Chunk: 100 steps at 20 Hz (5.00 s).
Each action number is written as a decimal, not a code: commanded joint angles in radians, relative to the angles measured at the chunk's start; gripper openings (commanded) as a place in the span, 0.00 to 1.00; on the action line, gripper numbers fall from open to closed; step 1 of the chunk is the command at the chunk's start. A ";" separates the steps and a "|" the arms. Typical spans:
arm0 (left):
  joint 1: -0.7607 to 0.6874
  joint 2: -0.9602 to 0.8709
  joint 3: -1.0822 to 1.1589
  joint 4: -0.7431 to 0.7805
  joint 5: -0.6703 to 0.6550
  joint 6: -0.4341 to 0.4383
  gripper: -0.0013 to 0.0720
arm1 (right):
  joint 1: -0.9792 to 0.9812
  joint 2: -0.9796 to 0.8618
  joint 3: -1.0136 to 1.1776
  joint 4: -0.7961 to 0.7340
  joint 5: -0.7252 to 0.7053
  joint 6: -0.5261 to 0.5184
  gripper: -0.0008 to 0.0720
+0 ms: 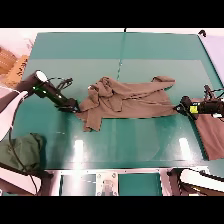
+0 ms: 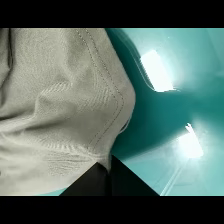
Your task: Fold the shirts.
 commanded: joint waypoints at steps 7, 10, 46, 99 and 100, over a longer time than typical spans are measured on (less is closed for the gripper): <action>-0.071 0.021 0.032 -0.104 -0.085 0.103 0.05 | 0.003 0.019 0.090 0.092 0.136 -0.026 0.03; -0.070 0.134 0.214 -0.132 -0.183 0.079 0.05 | 0.002 0.091 0.292 0.177 0.250 -0.025 0.03; -0.074 -0.012 0.550 -0.148 0.438 -0.180 0.05 | 0.110 -0.315 0.519 0.386 -0.069 -0.124 0.03; 0.214 0.187 -0.340 -0.146 0.089 0.125 0.05 | -0.272 -0.044 -0.235 0.026 0.172 -0.254 0.49; 0.214 0.187 -0.340 -0.146 0.088 0.125 0.05 | -0.262 -0.044 -0.235 0.026 0.187 -0.254 0.39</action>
